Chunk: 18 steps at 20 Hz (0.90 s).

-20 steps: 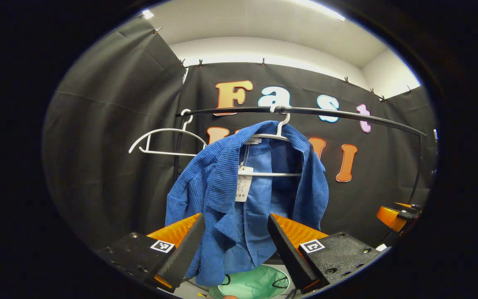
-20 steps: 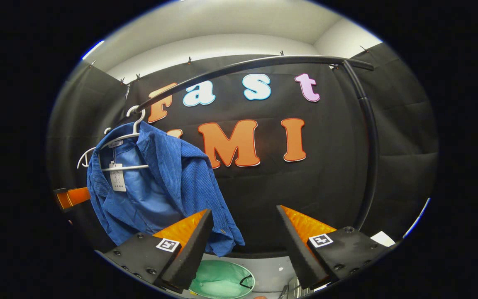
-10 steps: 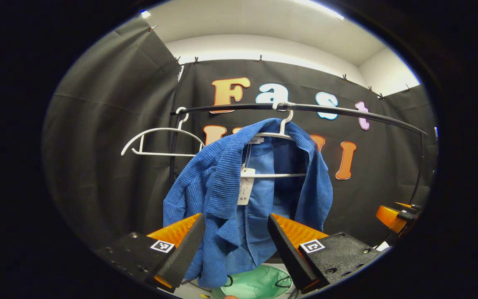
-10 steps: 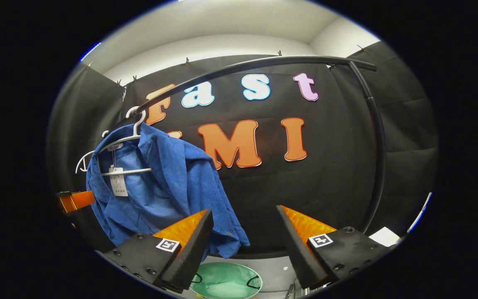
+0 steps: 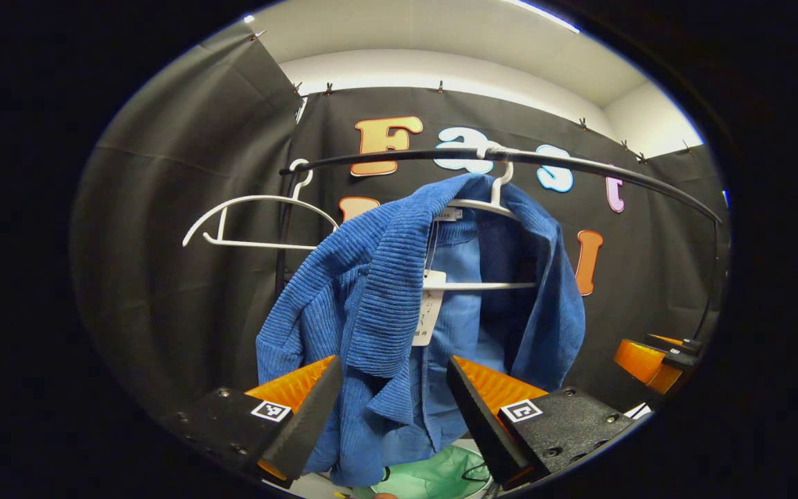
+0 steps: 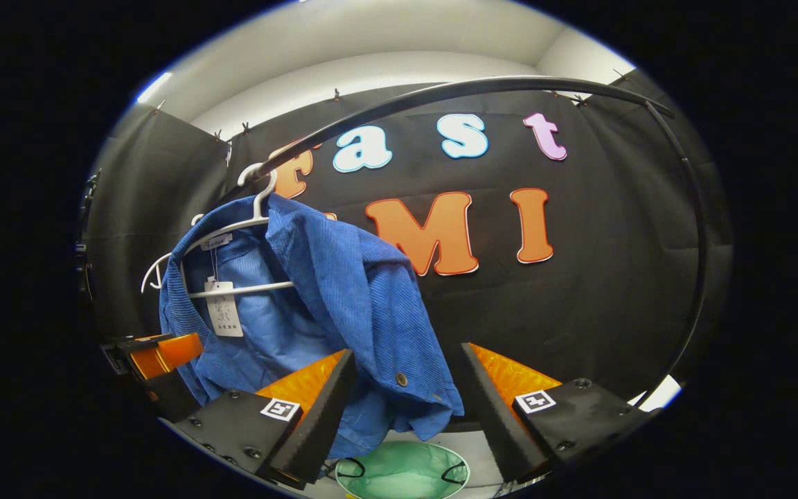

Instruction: Grasp the clothes on the hanger with both hands and then place them into the laundry hamper below.

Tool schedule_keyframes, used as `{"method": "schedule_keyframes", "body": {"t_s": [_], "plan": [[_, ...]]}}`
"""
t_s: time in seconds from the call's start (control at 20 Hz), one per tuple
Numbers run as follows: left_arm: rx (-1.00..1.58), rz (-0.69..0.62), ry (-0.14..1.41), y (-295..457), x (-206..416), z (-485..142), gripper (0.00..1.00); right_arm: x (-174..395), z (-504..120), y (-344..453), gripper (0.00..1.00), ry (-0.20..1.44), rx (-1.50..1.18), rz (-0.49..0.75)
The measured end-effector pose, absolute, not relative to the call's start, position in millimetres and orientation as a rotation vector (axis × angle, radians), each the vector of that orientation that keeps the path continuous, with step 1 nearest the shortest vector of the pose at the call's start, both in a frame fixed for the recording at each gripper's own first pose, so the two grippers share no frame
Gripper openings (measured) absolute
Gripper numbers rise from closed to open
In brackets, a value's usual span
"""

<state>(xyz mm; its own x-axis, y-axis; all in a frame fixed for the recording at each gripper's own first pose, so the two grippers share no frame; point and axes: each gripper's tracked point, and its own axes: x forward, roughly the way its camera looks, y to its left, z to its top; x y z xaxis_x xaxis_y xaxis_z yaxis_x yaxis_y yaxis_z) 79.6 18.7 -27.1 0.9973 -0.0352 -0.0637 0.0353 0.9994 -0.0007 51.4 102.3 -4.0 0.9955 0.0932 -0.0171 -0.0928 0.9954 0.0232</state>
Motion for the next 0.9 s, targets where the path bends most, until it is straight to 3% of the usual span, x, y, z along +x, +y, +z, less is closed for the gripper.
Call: {"method": "schedule_keyframes", "body": {"t_s": [0.2,0.55,0.6,0.65,0.75,0.8,0.9], "plan": [[0.000,-0.025,0.076,22,98,-35,0.92,68,-3,126,0.98,0.025,0.008,0.121],[0.003,0.021,0.069,37,121,-38,0.99,98,-5,162,0.97,0.026,0.022,0.169],[0.000,0.021,0.066,37,123,-37,0.95,101,-4,165,0.93,0.021,0.024,0.170],[0.001,0.023,0.065,39,124,-36,0.94,106,-4,169,0.97,0.019,0.022,0.170],[0.009,0.023,0.067,40,128,-37,0.92,114,-4,176,0.93,0.015,0.000,0.172],[0.009,0.021,0.066,40,130,-36,0.87,116,-3,179,0.97,0.007,-0.014,0.172],[0.005,0.014,0.064,41,130,-36,0.81,123,-3,182,0.97,-0.001,-0.030,0.160]]}}
